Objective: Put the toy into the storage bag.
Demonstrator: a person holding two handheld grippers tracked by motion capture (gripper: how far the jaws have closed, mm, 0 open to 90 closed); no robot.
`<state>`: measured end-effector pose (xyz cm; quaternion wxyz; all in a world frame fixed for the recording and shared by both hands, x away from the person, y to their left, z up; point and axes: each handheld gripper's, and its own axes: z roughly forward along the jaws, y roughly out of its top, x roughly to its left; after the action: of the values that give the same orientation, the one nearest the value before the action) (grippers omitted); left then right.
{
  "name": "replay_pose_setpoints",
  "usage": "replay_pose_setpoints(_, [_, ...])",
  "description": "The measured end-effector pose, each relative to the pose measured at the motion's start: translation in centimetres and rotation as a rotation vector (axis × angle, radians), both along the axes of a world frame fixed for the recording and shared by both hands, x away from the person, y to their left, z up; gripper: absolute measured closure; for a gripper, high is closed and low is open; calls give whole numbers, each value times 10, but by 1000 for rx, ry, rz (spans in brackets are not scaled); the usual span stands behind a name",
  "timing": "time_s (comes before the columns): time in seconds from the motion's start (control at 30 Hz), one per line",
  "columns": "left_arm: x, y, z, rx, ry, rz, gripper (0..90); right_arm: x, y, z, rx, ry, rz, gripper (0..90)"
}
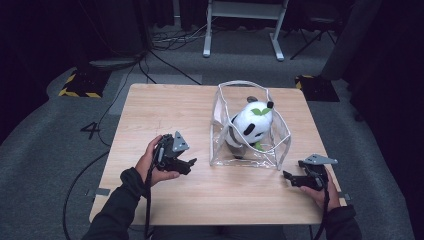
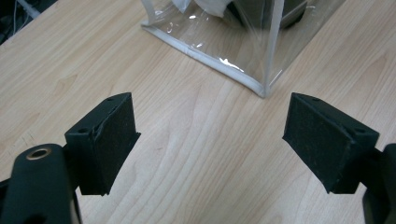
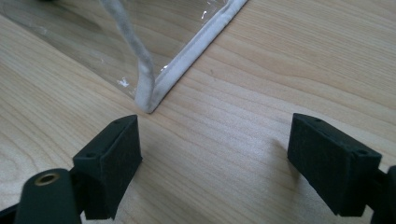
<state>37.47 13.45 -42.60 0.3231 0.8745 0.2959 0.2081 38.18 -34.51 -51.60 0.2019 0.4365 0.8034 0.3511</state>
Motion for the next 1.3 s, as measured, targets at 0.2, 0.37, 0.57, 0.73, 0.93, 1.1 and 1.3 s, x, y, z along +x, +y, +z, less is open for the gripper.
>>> replay_pose_setpoints(0.2, [-2, 7, -6, 8, 12, 3, 172, 0, 0, 0, 0, 0, 0, 173])
replay_pose_setpoints(0.37, [-3, 11, -11, 20, 15, 8, 172, 0, 0, 0, 0, 0, 0, 174])
replay_pose_setpoints(0.57, [-5, 17, -15, 31, 19, 11, 173, 0, 0, 0, 0, 0, 0, 173])
replay_pose_setpoints(0.73, [-8, 22, -19, 38, 23, 17, 175, 0, 0, 0, 0, 0, -1, 173])
replay_pose_setpoints(0.93, [-10, 29, -24, 50, 33, 27, 176, 0, 0, 0, 0, 0, -1, 173])
replay_pose_setpoints(1.1, [-11, 35, -29, 53, 42, 34, 176, 0, 0, 0, 0, 0, -1, 174])
replay_pose_setpoints(1.3, [-15, 40, -34, 63, 48, 28, 174, 0, 0, 0, -1, 0, -1, 173])
